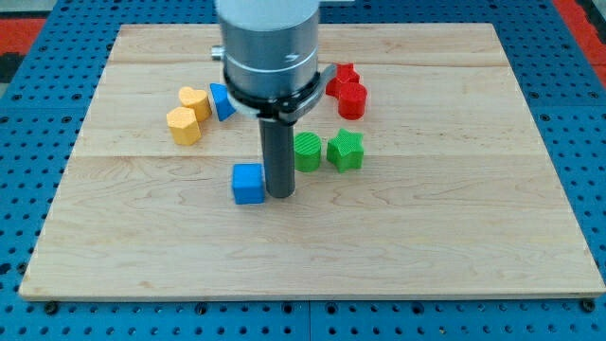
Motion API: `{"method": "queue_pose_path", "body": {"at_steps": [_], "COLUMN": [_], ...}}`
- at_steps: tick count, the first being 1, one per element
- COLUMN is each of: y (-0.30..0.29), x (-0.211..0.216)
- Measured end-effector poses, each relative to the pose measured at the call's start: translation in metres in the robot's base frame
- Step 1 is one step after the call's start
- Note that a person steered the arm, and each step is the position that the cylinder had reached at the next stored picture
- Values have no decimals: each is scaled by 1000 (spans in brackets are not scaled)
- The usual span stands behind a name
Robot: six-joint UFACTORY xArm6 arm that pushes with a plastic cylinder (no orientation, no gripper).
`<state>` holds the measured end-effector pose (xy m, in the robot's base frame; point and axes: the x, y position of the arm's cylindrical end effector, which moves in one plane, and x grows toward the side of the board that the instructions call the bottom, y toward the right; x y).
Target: Put the blue cube diagonally bottom right to the hexagon
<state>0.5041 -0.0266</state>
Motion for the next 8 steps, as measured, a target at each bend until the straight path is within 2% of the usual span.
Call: {"method": "queue_pose_path", "body": {"at_steps": [1,2,3,4,7,8], "y": [18,-6,-31,-41,-14,-20], "x": [15,22,6,7,8,14]}}
